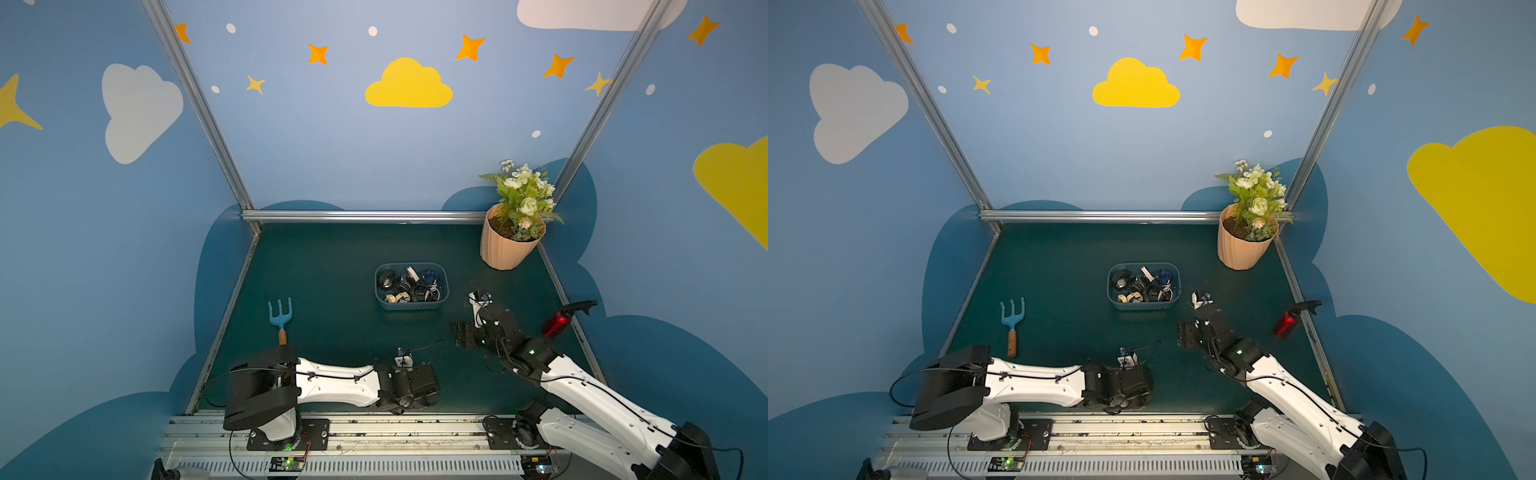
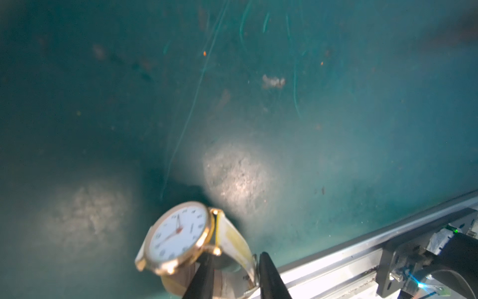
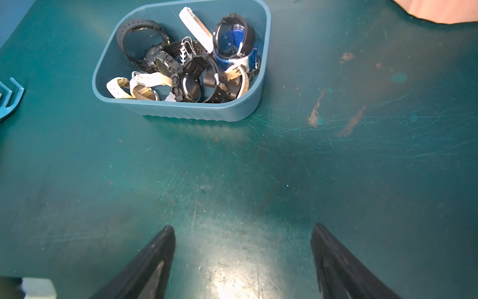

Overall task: Put the watch into the storage box
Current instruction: Pick up the watch at the center of the board.

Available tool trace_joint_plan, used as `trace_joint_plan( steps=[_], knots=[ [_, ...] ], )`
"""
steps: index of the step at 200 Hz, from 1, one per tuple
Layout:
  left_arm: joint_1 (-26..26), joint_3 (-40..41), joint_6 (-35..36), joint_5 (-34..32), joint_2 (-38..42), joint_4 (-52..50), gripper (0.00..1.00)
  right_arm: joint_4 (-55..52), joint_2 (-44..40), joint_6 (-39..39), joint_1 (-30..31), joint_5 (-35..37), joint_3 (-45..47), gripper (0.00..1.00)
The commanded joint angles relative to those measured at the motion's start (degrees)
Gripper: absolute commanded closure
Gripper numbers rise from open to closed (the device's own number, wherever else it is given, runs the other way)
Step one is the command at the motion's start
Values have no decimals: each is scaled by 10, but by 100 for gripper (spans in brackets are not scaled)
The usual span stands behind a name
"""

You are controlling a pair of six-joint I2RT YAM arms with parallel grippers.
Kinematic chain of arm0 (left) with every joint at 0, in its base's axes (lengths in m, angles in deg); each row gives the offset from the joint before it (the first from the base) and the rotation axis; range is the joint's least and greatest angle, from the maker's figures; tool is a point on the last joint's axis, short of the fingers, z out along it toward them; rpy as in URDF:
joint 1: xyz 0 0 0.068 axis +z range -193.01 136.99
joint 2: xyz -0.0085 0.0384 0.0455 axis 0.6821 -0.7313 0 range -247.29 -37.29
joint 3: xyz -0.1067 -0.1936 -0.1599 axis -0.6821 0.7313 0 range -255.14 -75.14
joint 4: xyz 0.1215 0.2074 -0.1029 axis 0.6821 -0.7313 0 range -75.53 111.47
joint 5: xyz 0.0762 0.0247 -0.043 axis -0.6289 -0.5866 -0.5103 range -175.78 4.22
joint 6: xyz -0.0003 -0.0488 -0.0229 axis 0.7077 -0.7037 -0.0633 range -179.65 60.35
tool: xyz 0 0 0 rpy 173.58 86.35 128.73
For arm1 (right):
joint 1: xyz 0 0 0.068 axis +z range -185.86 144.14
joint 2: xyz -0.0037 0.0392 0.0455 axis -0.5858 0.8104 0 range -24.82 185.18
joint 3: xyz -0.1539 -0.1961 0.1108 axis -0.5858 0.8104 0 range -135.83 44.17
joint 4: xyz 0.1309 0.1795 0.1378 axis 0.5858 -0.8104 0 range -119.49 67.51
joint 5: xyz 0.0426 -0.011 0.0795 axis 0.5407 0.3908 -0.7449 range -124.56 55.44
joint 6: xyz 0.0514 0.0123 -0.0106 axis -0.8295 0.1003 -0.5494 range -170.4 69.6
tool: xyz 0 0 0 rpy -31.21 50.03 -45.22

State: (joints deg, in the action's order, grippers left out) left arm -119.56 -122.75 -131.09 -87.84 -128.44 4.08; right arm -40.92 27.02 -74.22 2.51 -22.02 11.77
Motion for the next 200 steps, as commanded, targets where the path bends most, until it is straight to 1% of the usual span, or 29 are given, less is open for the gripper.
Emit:
trace_joint_plan(
  steps=[1,19,58,92,121,132,163,200],
  knots=[
    [14,-13,17,14,-14,-6,72,-9,-12,-5,-3,12,5,16],
    [23,-17,27,22,-23,-5,76,-6,-11,-5,-4,13,6,16],
    [39,-28,45,22,-28,-15,96,2,0,-7,-6,12,5,16],
    [49,-32,62,6,-7,-21,96,5,11,-7,-8,10,1,16],
    [74,-36,114,3,32,-15,96,6,16,-6,-8,4,-6,16],
    [92,-47,140,0,46,-27,96,6,19,-7,-8,4,-9,16],
    [155,-99,240,4,66,-67,96,11,26,-11,-8,3,-13,16],
    [256,-178,363,17,59,-99,96,14,35,-18,-11,6,-17,16]
  ],
)
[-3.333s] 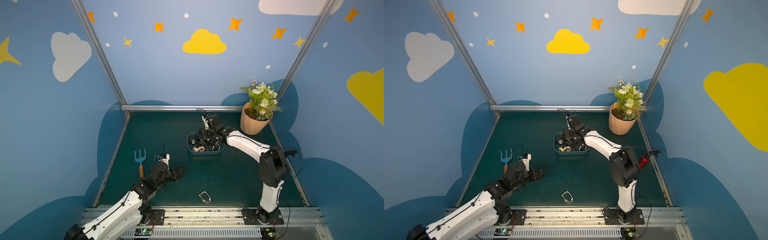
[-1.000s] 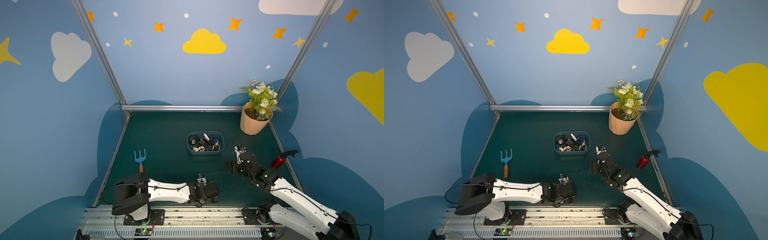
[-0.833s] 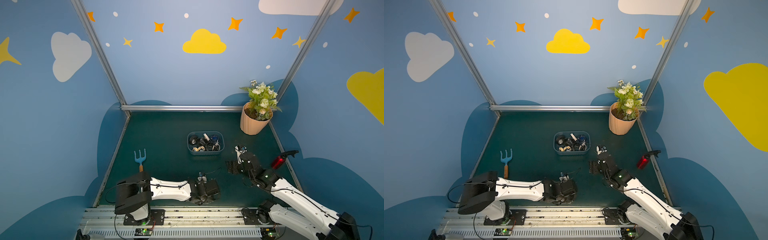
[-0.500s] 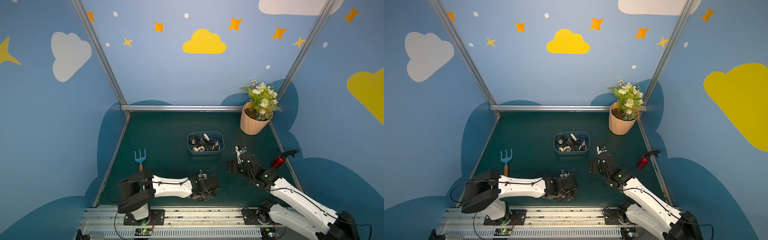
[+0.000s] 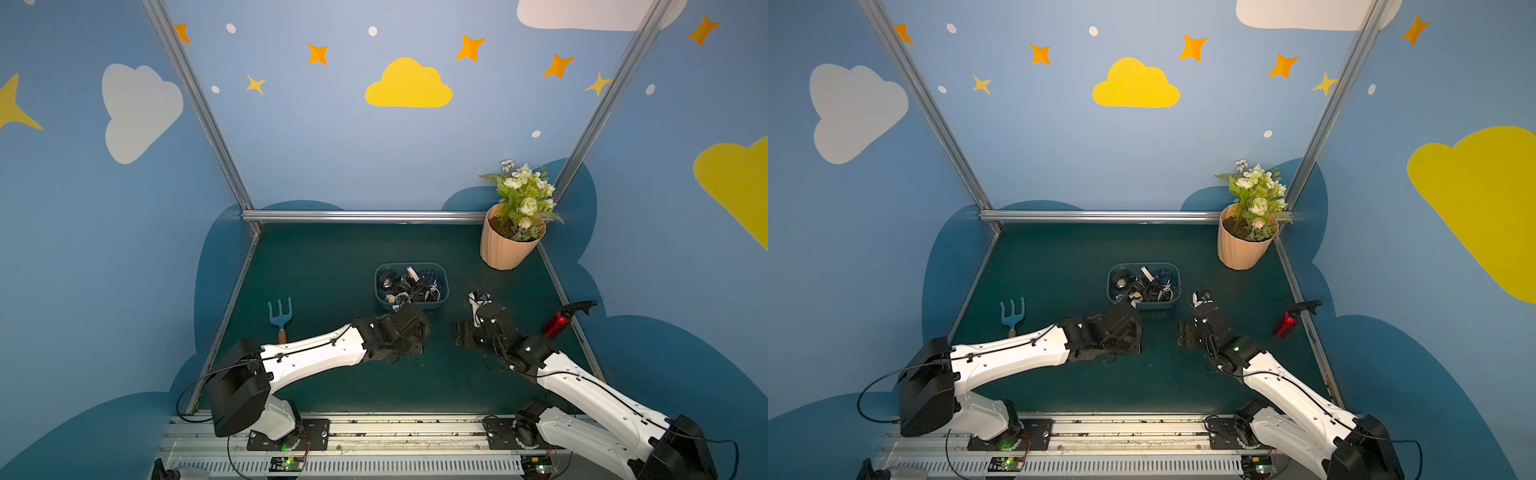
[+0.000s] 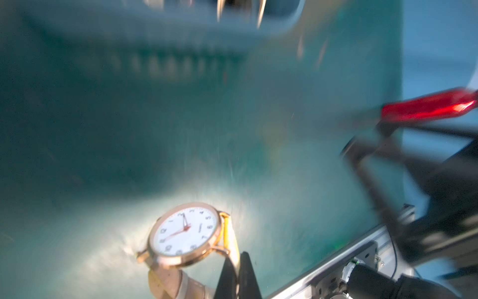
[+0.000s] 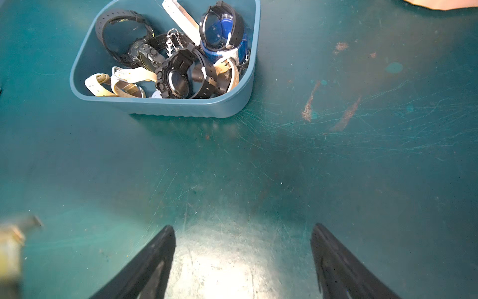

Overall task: Put the watch into the storage box
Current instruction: Pick up the watch at the center of the board, then place the watch in the storage box.

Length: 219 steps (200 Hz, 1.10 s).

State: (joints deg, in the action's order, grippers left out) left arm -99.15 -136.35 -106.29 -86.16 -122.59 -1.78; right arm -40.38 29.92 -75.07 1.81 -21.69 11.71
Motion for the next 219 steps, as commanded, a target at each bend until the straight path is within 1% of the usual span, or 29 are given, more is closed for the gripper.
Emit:
trace_joint_plan(
  steps=[1,29,46,75,109,153,178,187,199,216,219],
  knots=[
    [55,-44,118,1,0,-41,96,9,7,-9,-4,3,-17,16],
    [132,-106,185,60,-48,-33,96,12,20,-13,-5,3,-24,16],
    [158,-164,217,79,-99,-45,96,6,27,-20,-5,6,-31,16],
    [180,-268,256,93,-198,-79,96,3,38,-21,-7,14,-40,16],
    [198,-366,271,103,-296,-120,96,-9,48,-20,-9,14,-55,16],
    [210,-405,261,96,-356,-128,96,-2,52,-21,-14,14,-55,16],
    [219,-410,253,105,-365,-127,94,-7,56,-21,-17,11,-58,16],
    [219,-410,253,106,-365,-125,92,-2,56,-20,-18,11,-57,16],
    [220,-415,251,107,-367,-128,87,4,59,-20,-20,8,-57,16],
    [222,-422,244,105,-366,-139,71,1,66,-19,-22,5,-57,16],
    [222,-423,242,105,-365,-141,69,-1,67,-18,-23,4,-71,16]
  ],
)
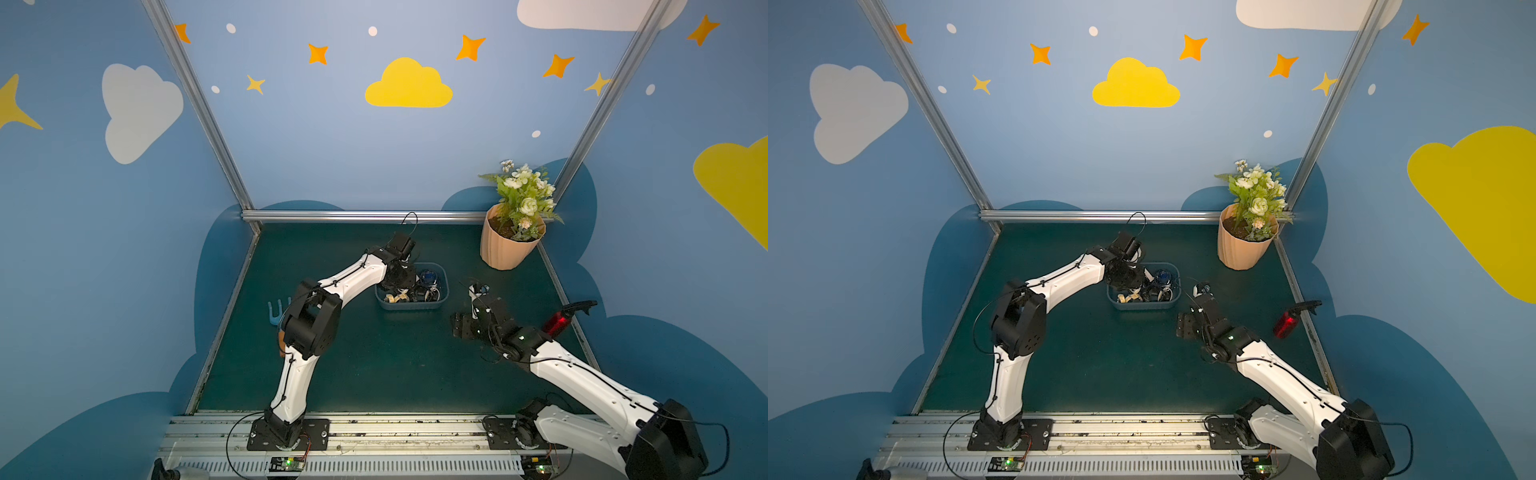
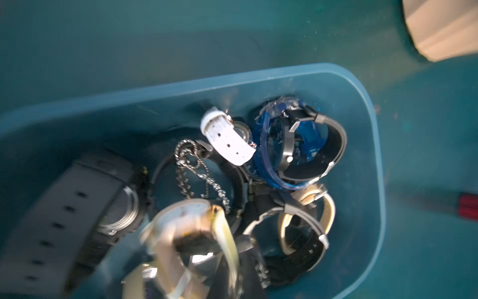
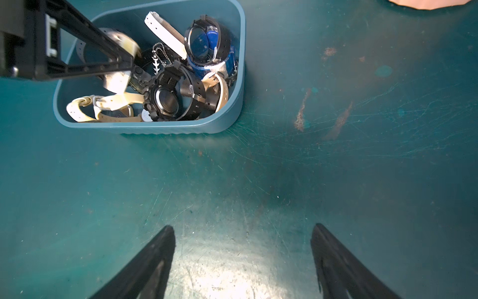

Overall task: Put the watch into the storage box
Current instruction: Place the watch in the storage box, then reset both arms

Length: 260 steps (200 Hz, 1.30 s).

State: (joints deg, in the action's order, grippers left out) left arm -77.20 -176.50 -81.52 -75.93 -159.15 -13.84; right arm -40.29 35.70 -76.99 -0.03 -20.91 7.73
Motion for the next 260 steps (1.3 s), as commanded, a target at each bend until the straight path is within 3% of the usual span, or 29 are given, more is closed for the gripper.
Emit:
trace_joint_plan(
  steps=[1,69,86,124,147,174,196,210,226,242,260],
  knots=[
    [3,-22,-5,3,2,-20,68,-2,10,2,-5,-3,-33,16],
    [3,23,-13,11,107,17,8,-3,1,11,-11,-6,-44,16],
    [3,63,-16,5,158,53,0,3,0,17,-14,-5,-41,16],
    [3,217,-24,-37,315,146,0,-9,-2,28,-23,9,-52,13],
    [3,361,-12,-139,451,199,0,4,-27,44,-33,67,-31,13],
    [5,542,-3,-275,638,268,0,43,-62,86,-46,211,16,12],
    [6,656,22,-386,778,294,0,189,-69,192,-49,289,88,12],
    [7,728,68,-453,847,330,0,304,-57,256,-57,283,136,12],
    [14,815,137,-507,901,424,0,343,-21,268,-73,282,137,13],
    [36,878,161,-508,925,502,1,397,32,279,-94,280,136,12],
    [87,899,143,-468,897,520,0,517,87,304,-121,258,161,12]
  ],
)
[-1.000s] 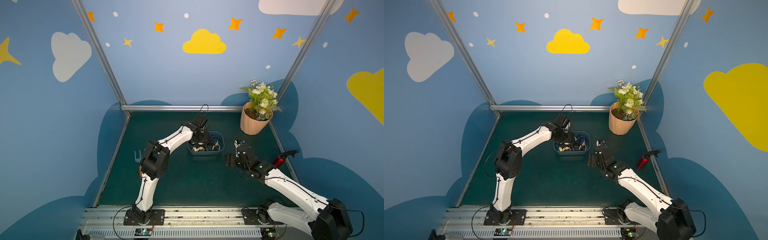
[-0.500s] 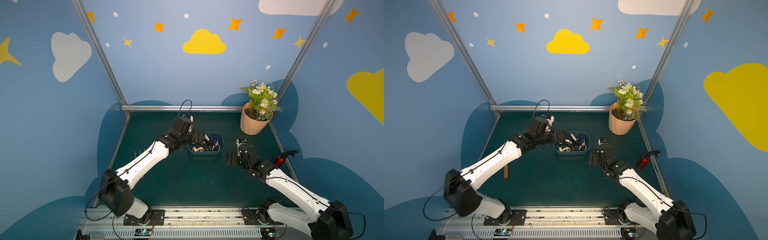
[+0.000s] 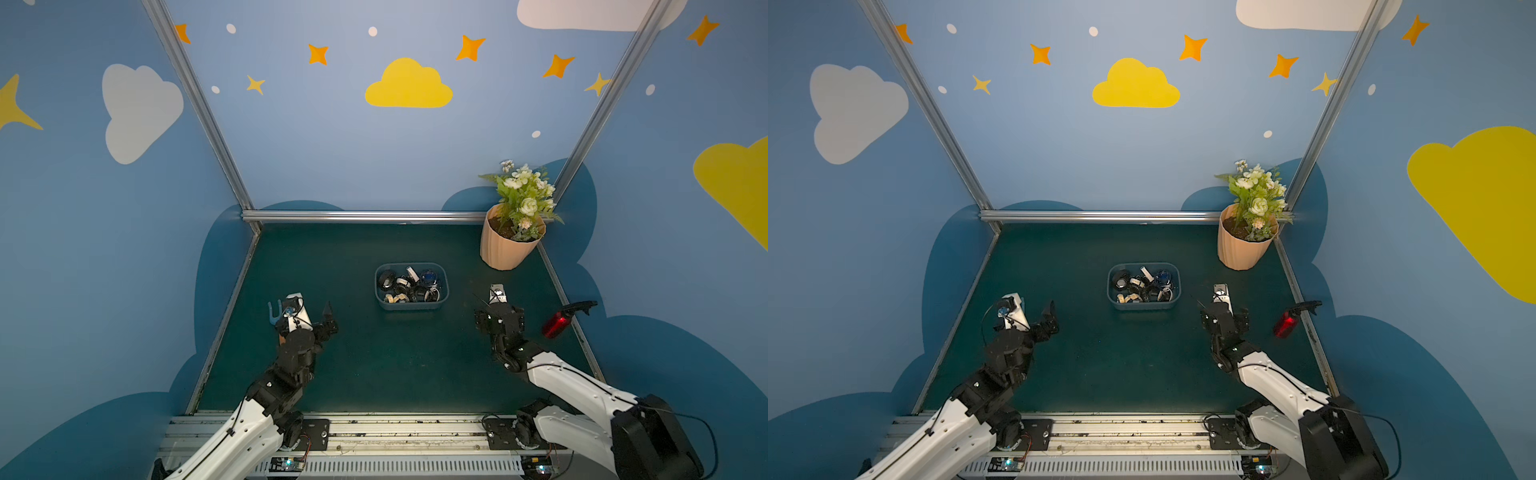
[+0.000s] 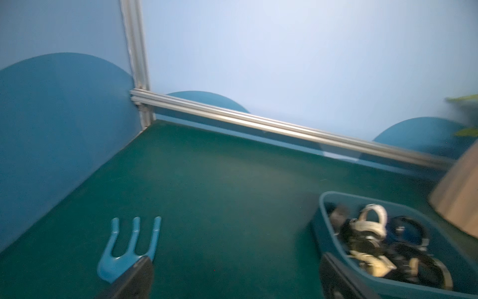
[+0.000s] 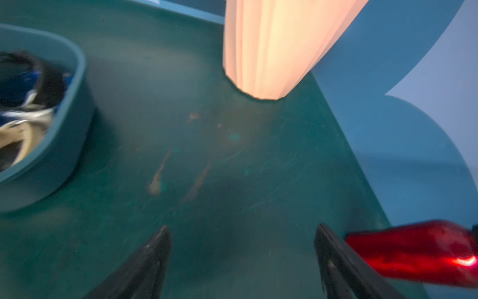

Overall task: Put the watch into the storage box
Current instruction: Reset both arms

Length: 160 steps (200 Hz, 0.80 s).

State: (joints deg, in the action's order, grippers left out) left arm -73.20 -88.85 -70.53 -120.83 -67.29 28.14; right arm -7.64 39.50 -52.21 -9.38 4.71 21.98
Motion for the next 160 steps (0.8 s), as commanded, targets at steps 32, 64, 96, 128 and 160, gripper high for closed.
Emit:
trace_joint_plan(
  steps=[32,64,96,128,160],
  knots=[
    [157,25,43,51,-170,191,0,312,137,56,-84,-51,26,12],
    [272,33,19,182,-331,347,0,465,226,61,-144,-139,47,12],
    [280,-19,47,214,-420,366,0,398,233,15,-203,-252,31,12],
    [298,-26,48,223,-547,481,0,374,237,18,-198,-248,14,12],
    [301,-80,43,223,-566,394,0,346,227,16,-201,-254,8,12]
  ],
)
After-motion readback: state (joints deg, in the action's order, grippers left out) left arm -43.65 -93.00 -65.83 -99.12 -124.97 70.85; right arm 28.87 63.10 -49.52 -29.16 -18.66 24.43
